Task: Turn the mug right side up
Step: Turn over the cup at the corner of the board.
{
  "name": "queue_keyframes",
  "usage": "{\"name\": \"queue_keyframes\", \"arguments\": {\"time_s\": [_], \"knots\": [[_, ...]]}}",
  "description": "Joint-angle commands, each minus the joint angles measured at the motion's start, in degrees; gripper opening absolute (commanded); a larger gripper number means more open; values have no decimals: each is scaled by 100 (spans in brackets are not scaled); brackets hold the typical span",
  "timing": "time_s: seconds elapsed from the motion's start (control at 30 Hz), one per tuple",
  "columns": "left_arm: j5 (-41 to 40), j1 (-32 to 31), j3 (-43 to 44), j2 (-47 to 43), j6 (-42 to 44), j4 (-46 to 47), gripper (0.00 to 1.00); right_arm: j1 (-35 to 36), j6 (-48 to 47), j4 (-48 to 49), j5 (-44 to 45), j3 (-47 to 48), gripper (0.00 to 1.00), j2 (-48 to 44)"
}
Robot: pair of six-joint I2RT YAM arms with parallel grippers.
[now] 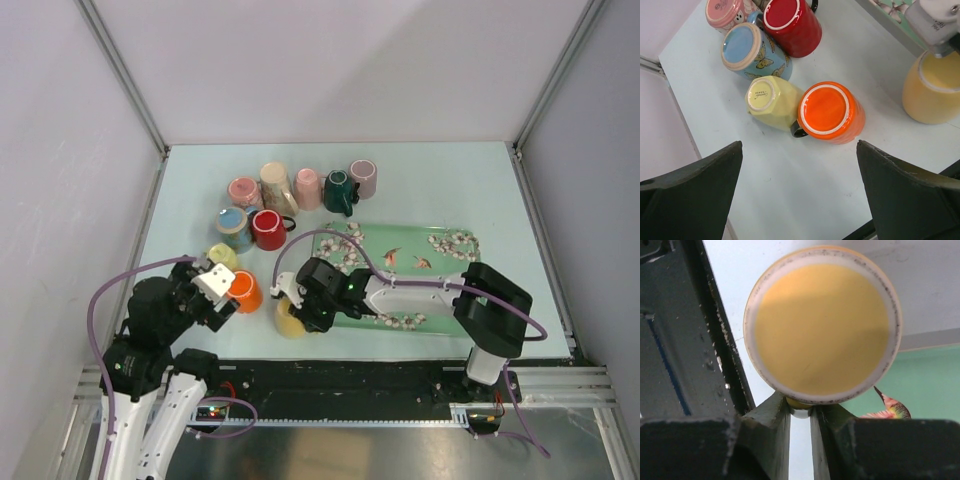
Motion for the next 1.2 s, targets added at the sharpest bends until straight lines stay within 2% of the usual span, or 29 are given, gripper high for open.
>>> {"name": "queue_keyframes", "arguments": {"time_s": [0.0,0.2,0.4,0.47,0.57,0.7,0.83,0.97,1.17], "knots": [[206,54,82,193,490,119,100,-198,-523,-183,-658,412,0,-650],[1177,54,377,345,1382,135,99,-772,-623,-865,-1618,582,0,-1581],[2183,-11,386,545,2613,263,95,-2246,154,-1936,-3558,636,0,-2188],[2318,-144,319,591,3042,622,95,-2749,371,-2189,-4145,638,0,-2263],[2036,-670,143,720,3326,1645,95,-3392,635,-2338,-4910,612,0,-2285],[1791,-1393,56,1161,3767,2930,96,-3879,1368,-1855,-5859,351,0,-2326],[1583,-1995,-94,1687,3965,4064,92,-4123,3118,-217,-6739,-256,0,-2379],[1433,-2480,-757,1907,4039,5909,92,-4271,3584,341,-7078,-488,0,-2418],[1553,-3154,-1127,2290,4286,6663,89,-4443,4361,1058,-7444,-752,0,-2318]]}}
